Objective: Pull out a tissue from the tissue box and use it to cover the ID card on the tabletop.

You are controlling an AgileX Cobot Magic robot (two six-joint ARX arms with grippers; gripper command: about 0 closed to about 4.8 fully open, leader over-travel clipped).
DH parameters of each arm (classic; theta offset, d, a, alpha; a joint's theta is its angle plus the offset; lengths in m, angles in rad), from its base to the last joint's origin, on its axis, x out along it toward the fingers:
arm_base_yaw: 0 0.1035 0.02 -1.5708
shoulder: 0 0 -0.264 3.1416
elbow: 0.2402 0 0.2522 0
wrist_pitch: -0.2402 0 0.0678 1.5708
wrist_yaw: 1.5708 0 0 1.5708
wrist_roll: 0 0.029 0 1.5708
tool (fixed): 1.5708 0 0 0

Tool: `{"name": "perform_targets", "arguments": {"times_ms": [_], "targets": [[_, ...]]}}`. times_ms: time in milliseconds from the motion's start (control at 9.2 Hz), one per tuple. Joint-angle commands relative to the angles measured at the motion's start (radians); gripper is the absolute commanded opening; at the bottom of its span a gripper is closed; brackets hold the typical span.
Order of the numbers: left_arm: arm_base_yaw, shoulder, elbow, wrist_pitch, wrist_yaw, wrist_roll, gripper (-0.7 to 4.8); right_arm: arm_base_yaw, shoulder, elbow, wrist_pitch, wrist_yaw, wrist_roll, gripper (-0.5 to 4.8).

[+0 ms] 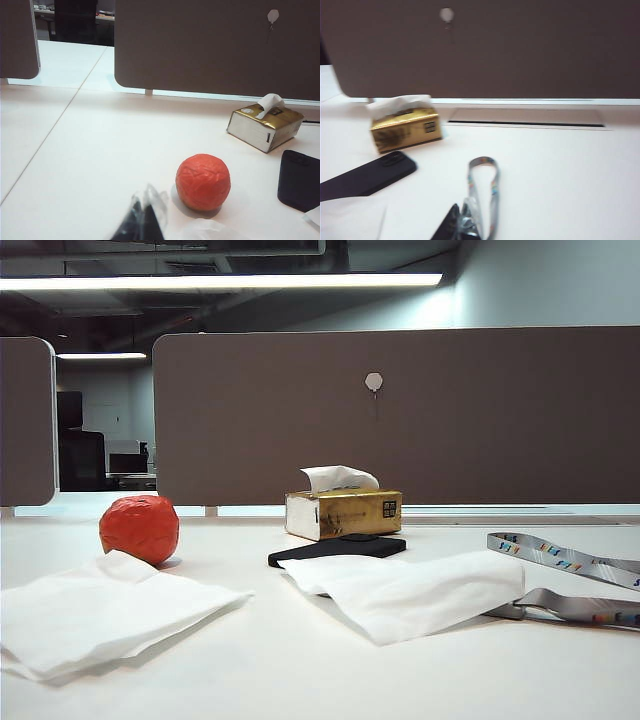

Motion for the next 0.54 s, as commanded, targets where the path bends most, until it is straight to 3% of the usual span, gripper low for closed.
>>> {"name": "perform_targets", "arguments": {"times_ms": [109,326,544], "targets": [[0.0,0.001,0.004,0.002,-0.021,0.005,-0.06,0.0,-0.001,-0.003,0.014,-0.017,0.004,-0.04],[-0.001,0.001,0.004,0.009,-0.002,0.095,-0.06,0.0,-0.001,-0.003,0.014,-0.017,0.004,-0.04],[-0.001,0.001,0.004,0.01,-0.003,0.095,-0.06,0.0,-0.001,-0.003,0.014,-0.017,0.004,-0.04]]}}
